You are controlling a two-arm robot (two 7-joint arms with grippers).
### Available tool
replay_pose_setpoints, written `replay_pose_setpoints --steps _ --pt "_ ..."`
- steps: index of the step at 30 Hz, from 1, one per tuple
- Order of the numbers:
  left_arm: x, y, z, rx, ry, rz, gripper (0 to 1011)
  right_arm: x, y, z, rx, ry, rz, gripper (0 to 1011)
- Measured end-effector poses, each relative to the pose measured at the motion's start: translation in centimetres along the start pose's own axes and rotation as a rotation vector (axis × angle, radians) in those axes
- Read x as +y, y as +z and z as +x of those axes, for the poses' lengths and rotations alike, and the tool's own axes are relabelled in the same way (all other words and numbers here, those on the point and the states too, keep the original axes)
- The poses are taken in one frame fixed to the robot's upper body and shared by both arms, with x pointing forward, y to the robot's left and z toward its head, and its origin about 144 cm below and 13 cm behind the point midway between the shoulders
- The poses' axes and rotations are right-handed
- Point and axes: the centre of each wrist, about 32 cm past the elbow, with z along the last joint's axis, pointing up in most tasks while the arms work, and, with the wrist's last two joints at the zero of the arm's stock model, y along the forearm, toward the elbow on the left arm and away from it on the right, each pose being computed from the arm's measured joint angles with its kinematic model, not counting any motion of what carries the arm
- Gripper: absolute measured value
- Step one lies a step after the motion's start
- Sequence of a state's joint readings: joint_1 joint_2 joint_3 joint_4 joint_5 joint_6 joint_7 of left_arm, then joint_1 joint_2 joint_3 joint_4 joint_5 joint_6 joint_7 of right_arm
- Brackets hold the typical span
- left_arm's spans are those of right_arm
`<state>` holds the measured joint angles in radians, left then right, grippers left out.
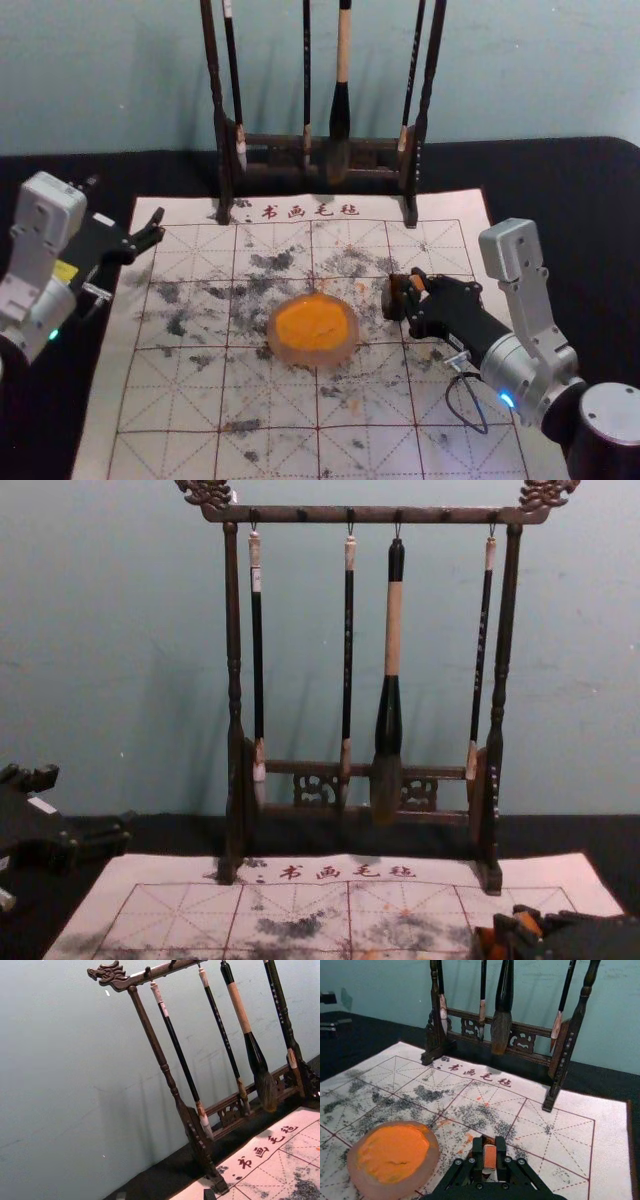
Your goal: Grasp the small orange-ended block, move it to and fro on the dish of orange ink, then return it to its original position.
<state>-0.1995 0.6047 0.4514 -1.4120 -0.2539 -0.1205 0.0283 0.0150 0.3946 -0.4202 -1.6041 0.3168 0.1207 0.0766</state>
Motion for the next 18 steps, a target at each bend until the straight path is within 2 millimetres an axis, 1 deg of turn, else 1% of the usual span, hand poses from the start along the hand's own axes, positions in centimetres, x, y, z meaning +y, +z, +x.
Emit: replay_pose_setpoints --steps 4,10,18 --pt "0.0 0.0 0.0 0.000 0.000 0.000 1001 -0.1 0.0 0.1 0.010 0.007 0.010 125" --pt "0.0 0.0 0.0 0.000 0.000 0.000 1001 -0.2 0.6 0.2 0.016 0.025 0.035 125" --pt "0.0 0.0 0.0 0.000 0.000 0.000 1001 -0.3 1.5 0.8 -0.046 0.075 0.043 125"
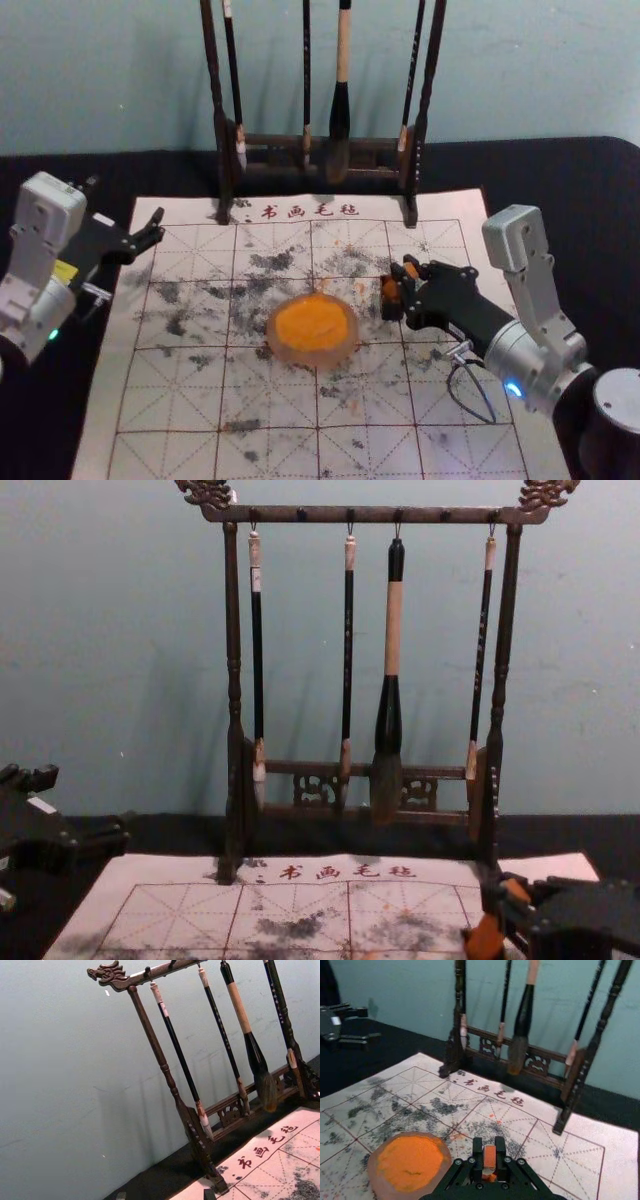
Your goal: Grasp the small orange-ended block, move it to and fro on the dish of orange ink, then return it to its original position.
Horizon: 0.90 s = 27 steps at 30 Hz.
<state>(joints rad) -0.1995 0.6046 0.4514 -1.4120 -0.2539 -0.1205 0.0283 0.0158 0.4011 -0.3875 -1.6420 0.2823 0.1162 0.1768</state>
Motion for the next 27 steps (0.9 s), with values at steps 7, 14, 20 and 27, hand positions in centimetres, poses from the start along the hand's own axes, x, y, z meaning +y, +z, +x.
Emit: replay_pose_setpoints --steps 7,14,20,27 --pt "0.0 0.0 0.0 0.000 0.000 0.000 1001 -0.4 1.7 1.7 -0.077 0.060 0.015 124" --pt "0.0 0.0 0.0 0.000 0.000 0.000 1001 -0.4 4.1 3.9 -0.158 0.119 0.069 125" --pt "0.0 0.0 0.0 0.000 0.000 0.000 1001 0.4 5.4 4.9 -0.202 0.189 0.095 124" --pt "0.0 0.0 0.0 0.000 0.000 0.000 1001 2.2 6.7 5.6 -0.227 0.299 0.100 124"
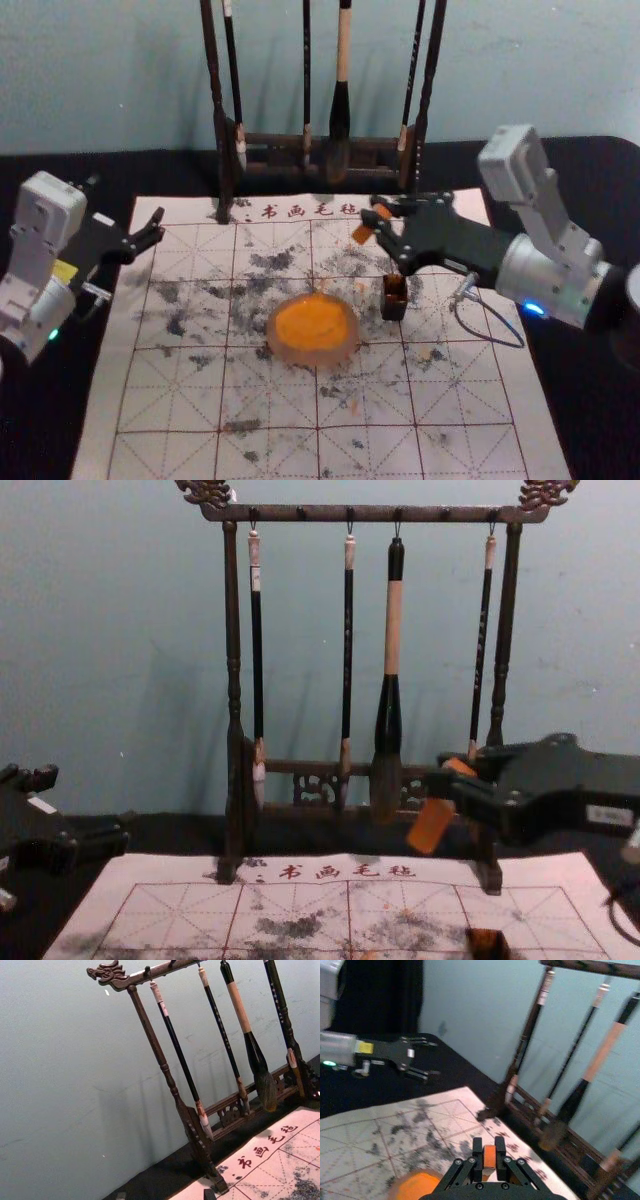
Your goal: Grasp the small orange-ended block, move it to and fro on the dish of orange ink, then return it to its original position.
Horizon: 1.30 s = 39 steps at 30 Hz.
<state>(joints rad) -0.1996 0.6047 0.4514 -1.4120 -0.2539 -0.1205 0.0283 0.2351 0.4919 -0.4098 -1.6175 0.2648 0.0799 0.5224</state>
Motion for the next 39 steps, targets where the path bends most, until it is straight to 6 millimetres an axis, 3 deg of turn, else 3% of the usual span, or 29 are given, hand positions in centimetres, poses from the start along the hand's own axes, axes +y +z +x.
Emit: replay_pose_setpoints --steps 18,39 --pt "0.0 0.0 0.0 0.000 0.000 0.000 1001 4.8 1.1 1.9 -0.019 0.245 -0.146 124" --pt "0.0 0.0 0.0 0.000 0.000 0.000 1001 7.3 0.8 3.3 0.020 0.353 -0.280 124"
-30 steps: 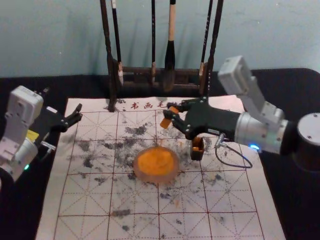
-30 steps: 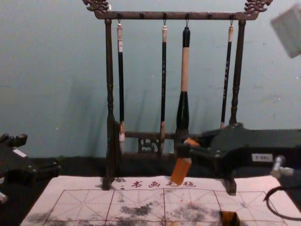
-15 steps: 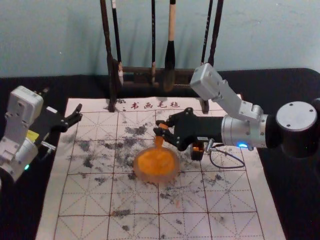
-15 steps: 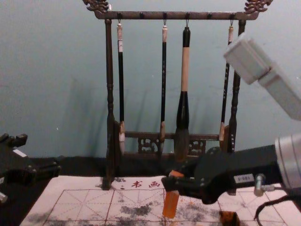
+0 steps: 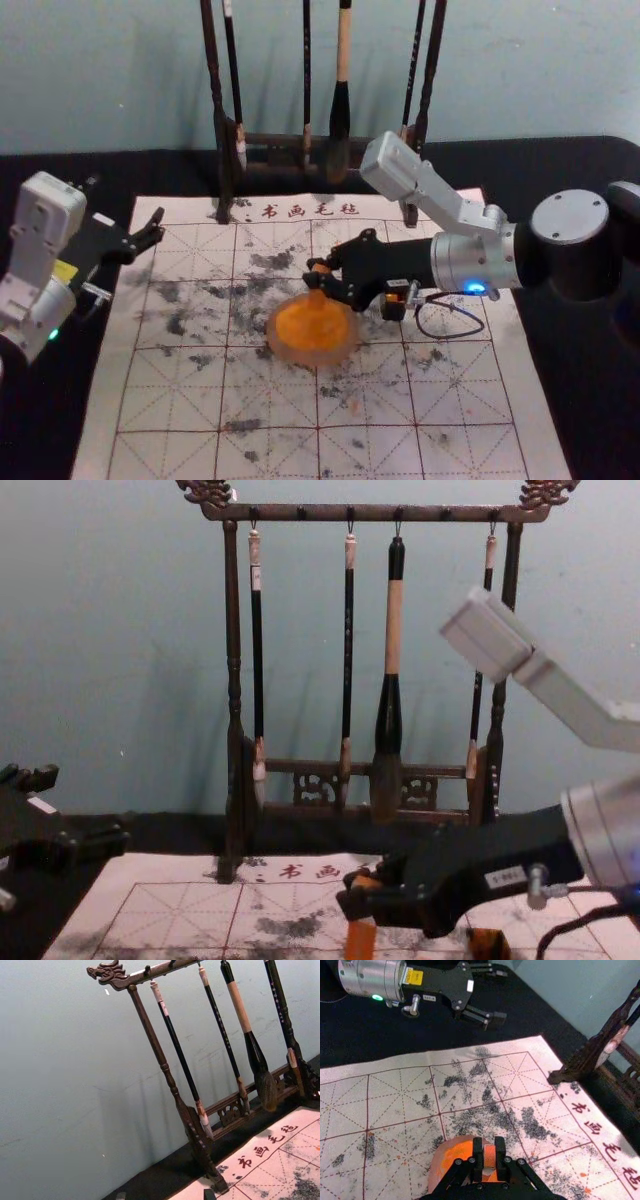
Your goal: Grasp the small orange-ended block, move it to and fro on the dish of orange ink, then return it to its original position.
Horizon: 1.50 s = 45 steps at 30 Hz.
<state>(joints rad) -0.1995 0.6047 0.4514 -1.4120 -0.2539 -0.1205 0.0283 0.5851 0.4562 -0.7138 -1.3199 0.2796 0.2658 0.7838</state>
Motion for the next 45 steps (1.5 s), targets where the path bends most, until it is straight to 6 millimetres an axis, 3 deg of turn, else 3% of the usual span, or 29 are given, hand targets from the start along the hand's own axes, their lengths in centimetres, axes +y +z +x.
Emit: replay_pose_setpoints --steps 25,45 --pt "0.0 0.0 0.0 0.000 0.000 0.000 1001 1.8 0.4 0.8 -0.015 0.009 -0.050 124" --pt "0.0 0.0 0.0 0.000 0.000 0.000 1002 1.0 0.3 1.1 -0.036 0.001 -0.059 124"
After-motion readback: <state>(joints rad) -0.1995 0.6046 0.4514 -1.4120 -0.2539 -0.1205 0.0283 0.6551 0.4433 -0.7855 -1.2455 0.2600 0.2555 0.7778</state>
